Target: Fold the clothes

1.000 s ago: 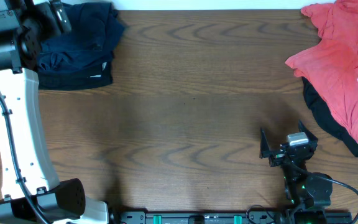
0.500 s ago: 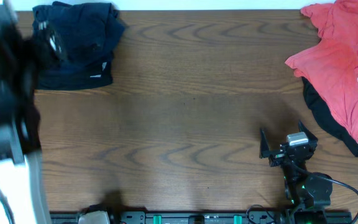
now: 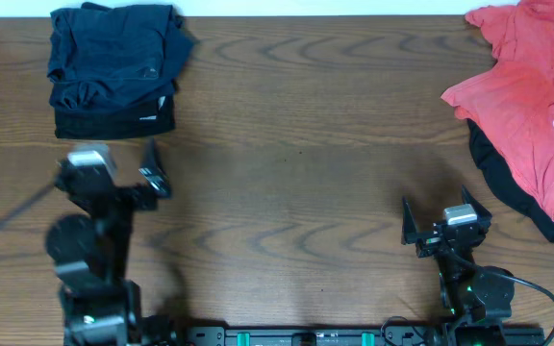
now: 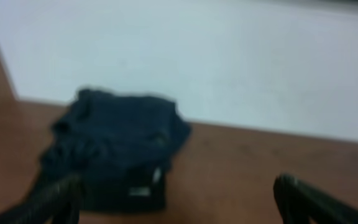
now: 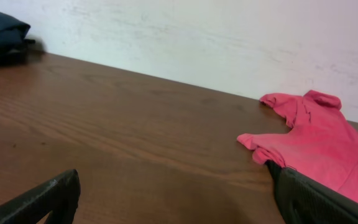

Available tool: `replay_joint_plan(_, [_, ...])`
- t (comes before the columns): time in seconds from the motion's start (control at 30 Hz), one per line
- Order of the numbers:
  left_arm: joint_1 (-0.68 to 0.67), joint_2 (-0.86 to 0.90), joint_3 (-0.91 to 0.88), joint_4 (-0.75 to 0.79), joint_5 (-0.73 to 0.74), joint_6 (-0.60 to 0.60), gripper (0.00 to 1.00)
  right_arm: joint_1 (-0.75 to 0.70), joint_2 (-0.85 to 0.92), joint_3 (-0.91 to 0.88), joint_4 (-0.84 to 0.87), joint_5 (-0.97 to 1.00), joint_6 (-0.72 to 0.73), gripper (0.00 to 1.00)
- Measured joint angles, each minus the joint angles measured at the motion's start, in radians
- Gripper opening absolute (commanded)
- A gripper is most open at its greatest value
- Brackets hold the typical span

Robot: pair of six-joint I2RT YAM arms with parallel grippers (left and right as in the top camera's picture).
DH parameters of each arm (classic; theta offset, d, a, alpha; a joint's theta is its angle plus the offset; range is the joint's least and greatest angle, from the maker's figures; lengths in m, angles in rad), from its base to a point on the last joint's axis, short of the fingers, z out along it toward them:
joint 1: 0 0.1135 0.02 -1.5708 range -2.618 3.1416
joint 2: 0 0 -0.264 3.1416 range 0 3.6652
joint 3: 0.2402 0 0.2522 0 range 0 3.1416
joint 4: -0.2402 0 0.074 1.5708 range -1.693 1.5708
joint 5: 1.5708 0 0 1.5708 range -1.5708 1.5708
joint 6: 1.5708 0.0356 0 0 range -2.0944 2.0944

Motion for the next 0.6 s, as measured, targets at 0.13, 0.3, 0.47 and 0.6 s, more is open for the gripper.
replay_joint_plan(0.13, [-0.047, -0.125, -0.208, 0.130, 0.019, 0.001, 0.98, 0.000, 0.000, 0.000, 0.000, 0.000, 0.000, 0.99])
replay_joint_plan(0.3, [-0.078, -0.255, -0.354, 0.151, 0.023, 0.001, 0.98, 0.000, 0.000, 0.000, -0.001, 0.000, 0.000, 0.99])
replay_joint_plan(0.47, [-0.082, -0.364, -0.423, 0.154, 0.022, 0.000, 0.98, 0.000, 0.000, 0.000, 0.000, 0.000, 0.000, 0.99])
replay_joint_plan(0.6, [-0.082, -0.417, -0.446, 0.154, 0.021, 0.001, 0.98, 0.000, 0.000, 0.000, 0.000, 0.000, 0.000, 0.99])
